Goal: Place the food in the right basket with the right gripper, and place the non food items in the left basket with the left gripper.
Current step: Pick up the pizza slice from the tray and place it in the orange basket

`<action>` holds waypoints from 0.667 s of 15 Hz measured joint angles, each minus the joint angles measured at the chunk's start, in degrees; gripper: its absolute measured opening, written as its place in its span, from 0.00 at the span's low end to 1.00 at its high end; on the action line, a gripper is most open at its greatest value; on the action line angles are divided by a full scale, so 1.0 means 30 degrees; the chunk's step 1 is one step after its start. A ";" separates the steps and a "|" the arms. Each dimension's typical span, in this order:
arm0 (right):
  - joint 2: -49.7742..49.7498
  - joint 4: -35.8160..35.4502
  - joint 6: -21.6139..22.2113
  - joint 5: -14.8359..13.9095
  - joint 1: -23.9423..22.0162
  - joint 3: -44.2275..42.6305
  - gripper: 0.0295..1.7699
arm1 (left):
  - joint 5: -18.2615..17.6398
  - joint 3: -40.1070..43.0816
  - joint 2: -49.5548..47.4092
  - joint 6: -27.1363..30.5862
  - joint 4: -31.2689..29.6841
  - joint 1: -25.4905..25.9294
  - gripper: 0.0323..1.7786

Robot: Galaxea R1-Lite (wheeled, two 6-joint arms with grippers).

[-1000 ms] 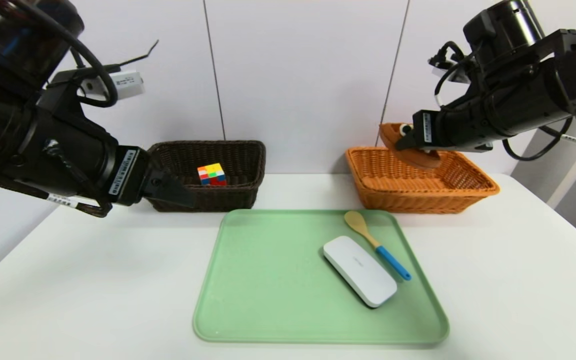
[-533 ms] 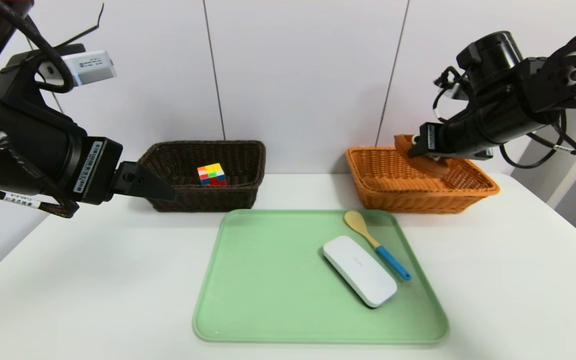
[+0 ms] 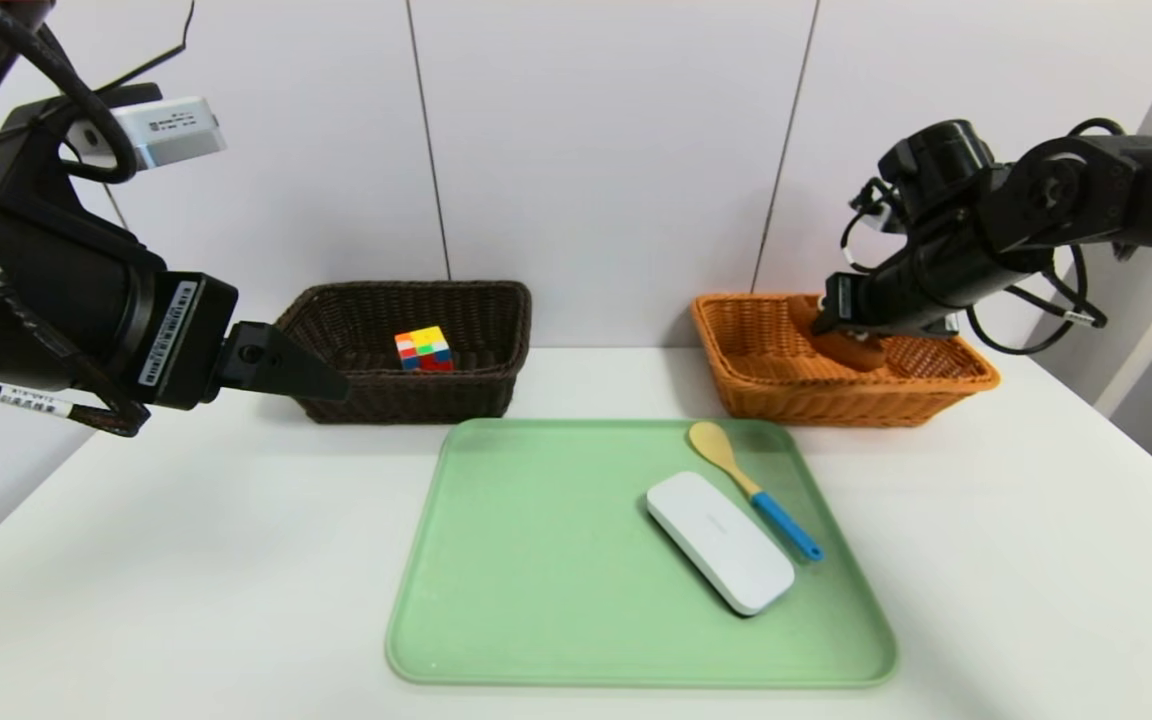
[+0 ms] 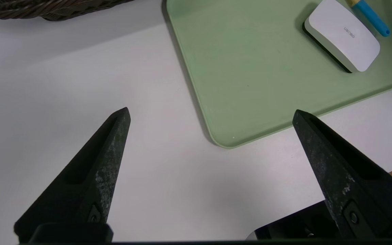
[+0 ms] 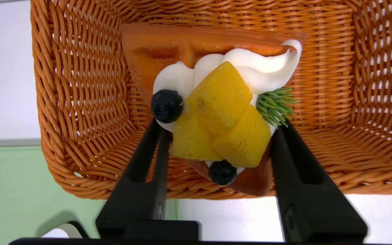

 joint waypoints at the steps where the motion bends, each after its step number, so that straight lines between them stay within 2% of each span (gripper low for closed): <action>1: 0.0211 -0.0012 -0.0008 0.0028 0.0000 -0.0102 0.57 | 0.0004 0.0000 0.0012 0.0000 -0.0012 0.0008 0.95; 5: 0.0601 -0.0008 0.0028 0.0203 -0.0028 -0.0203 0.73 | 0.0000 0.0000 0.0073 0.0000 -0.0037 0.0008 0.95; 10: 0.0601 0.0045 0.0037 0.0349 -0.0028 -0.0232 0.84 | 0.0000 -0.0037 0.0110 0.0000 -0.0049 0.0008 0.95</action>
